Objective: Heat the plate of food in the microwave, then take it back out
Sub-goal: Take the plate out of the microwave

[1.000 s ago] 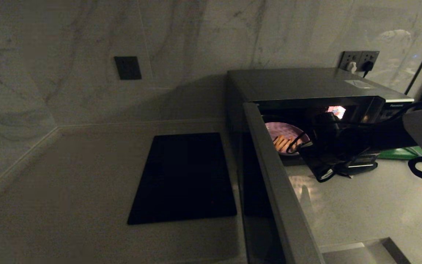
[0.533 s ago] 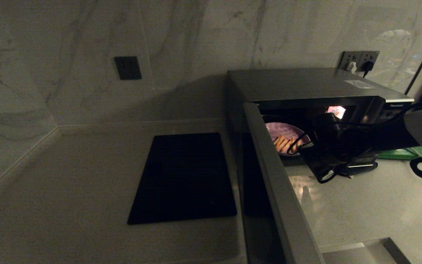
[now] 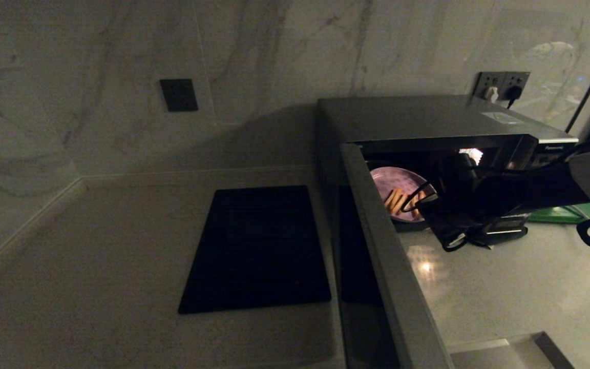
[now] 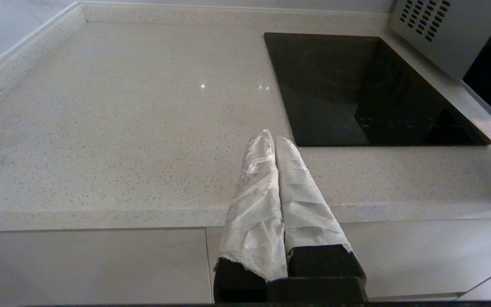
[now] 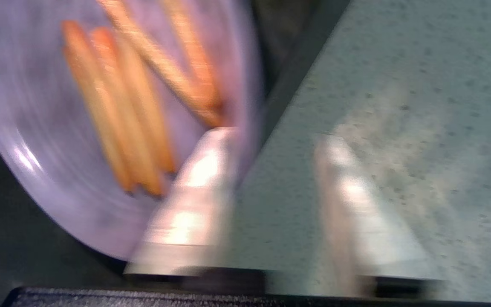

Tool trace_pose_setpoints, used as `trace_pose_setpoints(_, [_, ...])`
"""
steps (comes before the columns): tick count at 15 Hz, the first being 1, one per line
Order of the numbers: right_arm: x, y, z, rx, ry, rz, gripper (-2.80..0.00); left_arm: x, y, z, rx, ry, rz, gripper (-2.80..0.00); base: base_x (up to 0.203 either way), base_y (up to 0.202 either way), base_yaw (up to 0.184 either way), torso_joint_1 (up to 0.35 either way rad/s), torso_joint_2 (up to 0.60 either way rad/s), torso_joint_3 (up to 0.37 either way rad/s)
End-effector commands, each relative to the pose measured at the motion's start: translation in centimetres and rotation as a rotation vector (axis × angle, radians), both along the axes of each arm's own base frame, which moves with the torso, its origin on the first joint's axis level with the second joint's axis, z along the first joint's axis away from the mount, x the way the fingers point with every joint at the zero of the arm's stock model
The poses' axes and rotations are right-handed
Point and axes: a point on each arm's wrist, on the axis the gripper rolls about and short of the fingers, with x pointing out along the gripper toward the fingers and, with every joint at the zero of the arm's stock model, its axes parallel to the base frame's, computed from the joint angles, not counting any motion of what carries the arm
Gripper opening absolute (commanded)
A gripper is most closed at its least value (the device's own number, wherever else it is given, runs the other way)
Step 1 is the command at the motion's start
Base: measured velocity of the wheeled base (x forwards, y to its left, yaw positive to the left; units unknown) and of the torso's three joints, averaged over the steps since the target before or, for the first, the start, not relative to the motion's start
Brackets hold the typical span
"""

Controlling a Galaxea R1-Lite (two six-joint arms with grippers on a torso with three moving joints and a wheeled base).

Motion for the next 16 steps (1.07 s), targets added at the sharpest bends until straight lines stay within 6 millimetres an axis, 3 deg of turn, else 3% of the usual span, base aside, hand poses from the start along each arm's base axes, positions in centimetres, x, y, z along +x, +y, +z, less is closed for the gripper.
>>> trace_pose_setpoints(1, [-0.1,-0.1,0.1,0.004,0.002,-0.007,-2.8,0.0,0.0,0.0,-0.001,-0.001,0.001,-2.8,0.0,0.0,0.0,0.0,0.0,0.0])
trace_pose_setpoints(10, [-1.6,-0.9,2.1,-0.056,-0.004,-0.046,-2.8,0.0,0.0,0.0,-0.001,-0.001,0.001,-2.8,0.0,0.0,0.0,0.0,0.0,0.0])
trace_pose_setpoints(16, [-4.0,-1.2,4.8,-0.079,-0.033,-0.039,-2.8,0.0,0.0,0.0,-0.001,-0.001,0.001,-2.8,0.0,0.0,0.0,0.0,0.0,0.0])
